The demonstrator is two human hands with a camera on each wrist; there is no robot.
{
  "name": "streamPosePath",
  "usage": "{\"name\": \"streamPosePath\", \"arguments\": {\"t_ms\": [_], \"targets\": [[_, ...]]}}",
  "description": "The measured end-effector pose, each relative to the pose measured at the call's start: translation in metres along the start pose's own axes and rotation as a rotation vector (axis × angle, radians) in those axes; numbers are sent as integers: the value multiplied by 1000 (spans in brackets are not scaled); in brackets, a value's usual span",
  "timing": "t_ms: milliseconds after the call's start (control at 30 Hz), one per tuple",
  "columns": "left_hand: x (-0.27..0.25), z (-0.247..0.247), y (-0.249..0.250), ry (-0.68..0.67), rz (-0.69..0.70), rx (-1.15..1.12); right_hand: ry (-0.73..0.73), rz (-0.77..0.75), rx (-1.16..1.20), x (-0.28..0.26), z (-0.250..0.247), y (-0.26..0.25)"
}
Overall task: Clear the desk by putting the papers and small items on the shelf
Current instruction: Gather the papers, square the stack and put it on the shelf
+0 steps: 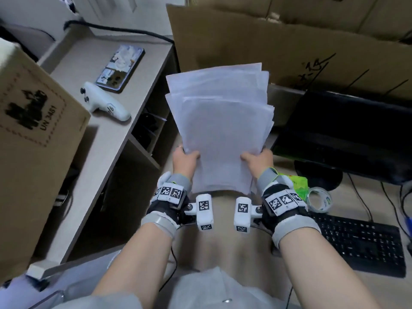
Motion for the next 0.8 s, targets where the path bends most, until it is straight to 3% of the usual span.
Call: {"name": "streamPosePath", "arguments": {"t_ms": [67, 167, 233, 333, 467, 633, 800], "targets": [[-5, 12, 40, -32, 168, -86, 63, -93, 103, -4, -15, -26], [-17, 18, 66, -65, 280, -160, 129, -187, 228, -13, -30, -43], [-20, 18, 60, -65, 261, -137, 121, -186, 228, -17, -32, -39], [-18, 13, 31, -65, 125, 44, 47, -164, 146, -13, -24, -19], [-17, 9, 6, -86, 12, 270, -9, 23, 32, -4, -12, 17], [-9, 11, 2, -97, 24, 223, 31, 115, -14, 2, -12, 31], [-4, 18, 25, -57, 33, 117, 102, 21, 43, 1, -20, 1]]}}
Point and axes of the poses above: each hand's wrist, its own x-axis towards the middle knuckle, its own z-axis out of the palm, y = z × x, the point moved 8 cm from there along x, towards the middle knuckle, and after that the axes turned 11 degrees about -x, right-handed, at the moved point
